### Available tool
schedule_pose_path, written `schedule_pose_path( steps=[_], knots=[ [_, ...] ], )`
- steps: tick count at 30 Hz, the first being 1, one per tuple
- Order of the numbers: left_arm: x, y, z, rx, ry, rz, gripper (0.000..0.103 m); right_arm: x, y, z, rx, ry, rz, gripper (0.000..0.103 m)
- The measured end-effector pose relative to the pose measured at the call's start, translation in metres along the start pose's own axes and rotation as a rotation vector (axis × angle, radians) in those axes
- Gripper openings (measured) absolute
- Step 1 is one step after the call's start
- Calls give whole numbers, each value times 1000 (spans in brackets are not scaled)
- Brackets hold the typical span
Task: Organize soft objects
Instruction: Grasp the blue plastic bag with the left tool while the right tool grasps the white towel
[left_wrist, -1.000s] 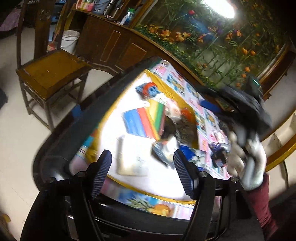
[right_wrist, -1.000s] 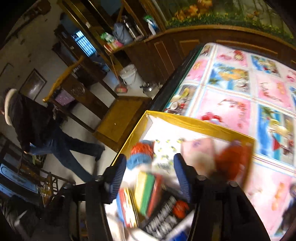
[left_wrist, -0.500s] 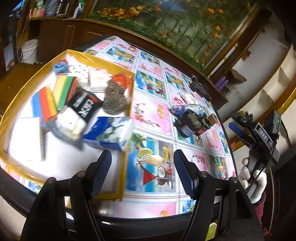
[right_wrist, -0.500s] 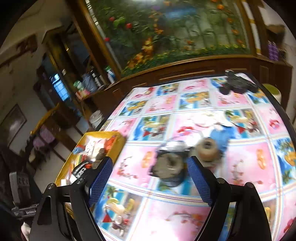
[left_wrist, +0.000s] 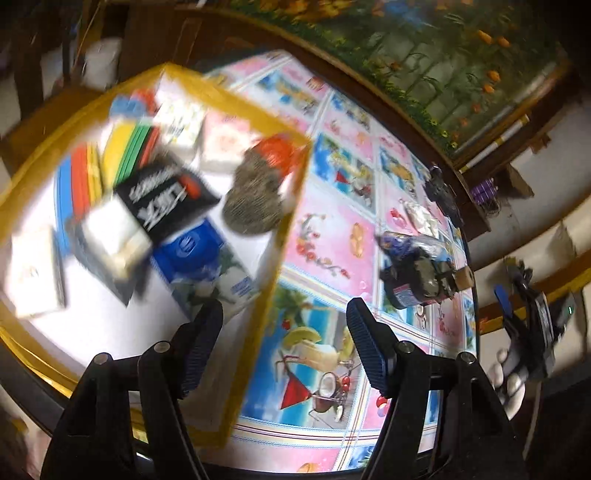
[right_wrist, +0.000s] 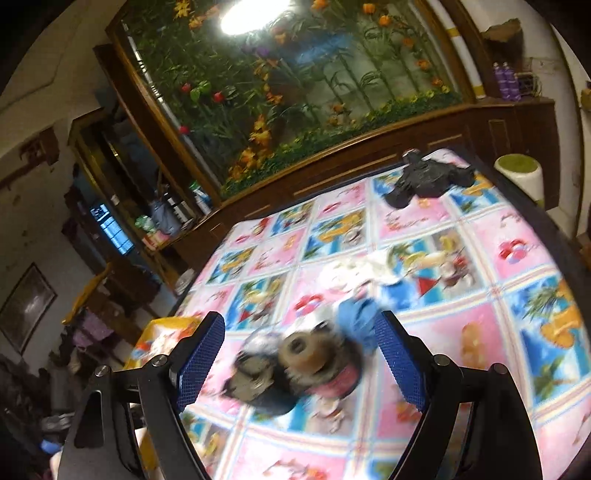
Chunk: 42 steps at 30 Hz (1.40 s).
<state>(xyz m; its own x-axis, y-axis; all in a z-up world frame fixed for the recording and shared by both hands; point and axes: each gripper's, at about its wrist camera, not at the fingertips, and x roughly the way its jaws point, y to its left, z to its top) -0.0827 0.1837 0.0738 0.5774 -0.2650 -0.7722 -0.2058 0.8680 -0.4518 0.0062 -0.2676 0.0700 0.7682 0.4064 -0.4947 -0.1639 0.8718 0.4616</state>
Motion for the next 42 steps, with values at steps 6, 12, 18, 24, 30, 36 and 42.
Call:
schedule_pose_path(
  steps=[6,12,18,24,30,36,42],
  knots=[
    [18,-49,8,125,17,-19,69,27,-47,-12,154,47,-44,84],
    [61,-100,34,205,37,-99,69,36,-61,-8,242,69,16,84],
    [94,-154,65,274,59,-211,68,50,-66,-7,255,104,27,84],
    [150,-207,74,490,167,-45,68,48,-66,-6,250,96,7,84],
    [170,-178,76,485,279,118,71,49,-68,-6,248,101,-13,84],
    [137,-126,81,497,244,290,71,50,-66,-6,241,106,-7,85],
    [92,-95,64,480,214,138,71,49,-64,-7,236,110,-17,85]
  ],
)
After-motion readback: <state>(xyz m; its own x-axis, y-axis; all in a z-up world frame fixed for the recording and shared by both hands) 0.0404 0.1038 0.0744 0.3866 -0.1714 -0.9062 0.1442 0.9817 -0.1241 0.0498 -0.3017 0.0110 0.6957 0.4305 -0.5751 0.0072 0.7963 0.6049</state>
